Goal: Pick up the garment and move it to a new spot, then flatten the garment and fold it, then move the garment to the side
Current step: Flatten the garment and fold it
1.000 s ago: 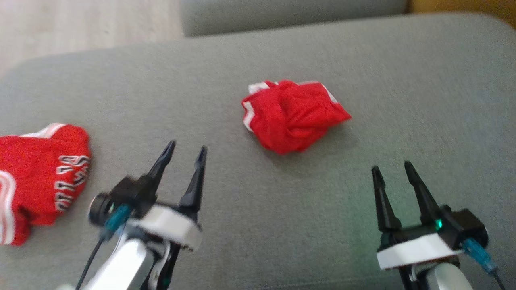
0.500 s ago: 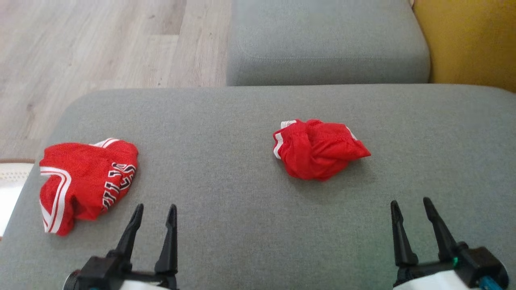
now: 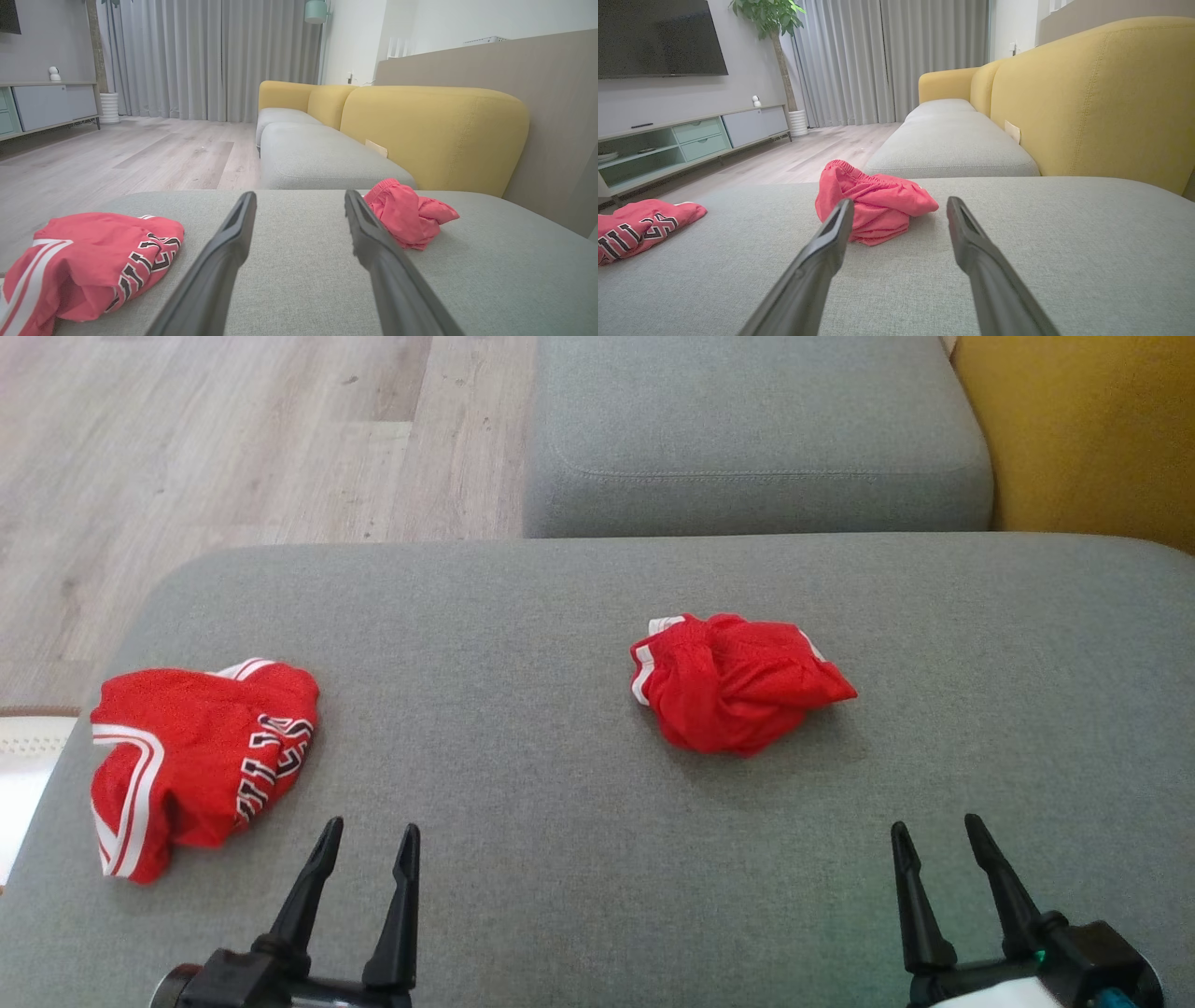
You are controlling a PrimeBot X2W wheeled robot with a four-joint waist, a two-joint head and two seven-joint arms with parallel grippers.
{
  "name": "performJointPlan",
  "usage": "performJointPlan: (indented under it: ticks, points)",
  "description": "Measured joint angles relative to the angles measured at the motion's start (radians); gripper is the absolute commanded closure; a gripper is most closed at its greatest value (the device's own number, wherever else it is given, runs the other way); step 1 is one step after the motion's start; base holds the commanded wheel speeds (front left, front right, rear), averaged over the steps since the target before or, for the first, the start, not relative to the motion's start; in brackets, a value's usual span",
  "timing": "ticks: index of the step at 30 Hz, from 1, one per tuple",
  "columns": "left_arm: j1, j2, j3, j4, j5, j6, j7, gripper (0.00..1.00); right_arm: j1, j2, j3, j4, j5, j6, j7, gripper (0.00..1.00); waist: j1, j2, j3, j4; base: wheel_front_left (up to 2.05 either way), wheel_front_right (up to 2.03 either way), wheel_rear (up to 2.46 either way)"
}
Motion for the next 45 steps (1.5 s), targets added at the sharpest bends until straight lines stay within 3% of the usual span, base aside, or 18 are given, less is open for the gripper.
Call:
performJointPlan:
  ticks: [5, 32, 37, 45]
  points:
    - [-0.002, -0.018, 0.02, 0.014, 0.023, -0.026, 0.0, 0.0, 0.0, 0.0, 0.001, 0.004, 0.0, 0.0, 0.0, 0.0, 0.0, 0.0, 0.005, 0.005, 0.0, 0.0, 0.0]
    - [-0.028, -0.046, 0.037, 0.099, 0.027, -0.07, 0.0, 0.0, -0.007, 0.0, -0.001, 0.001, -0.01, 0.0, 0.0, 0.0, 0.0, 0.0, 0.05, -0.002, 0.0, 0.0, 0.0]
    - [-0.2, -0.047, -0.053, 0.17, 0.024, -0.091, 0.002, 0.0, -0.04, 0.0, 0.014, -0.022, -0.012, 0.0, 0.0, 0.0, 0.0, 0.0, 0.104, -0.023, 0.0, 0.0, 0.0]
    - [-0.746, -0.054, -0.345, 0.333, 0.006, -0.105, 0.17, 0.0, -0.18, 0.0, 0.026, -0.083, -0.02, 0.0, 0.0, 0.0, 0.0, 0.0, 0.263, -0.066, 0.0, 0.0, 0.0]
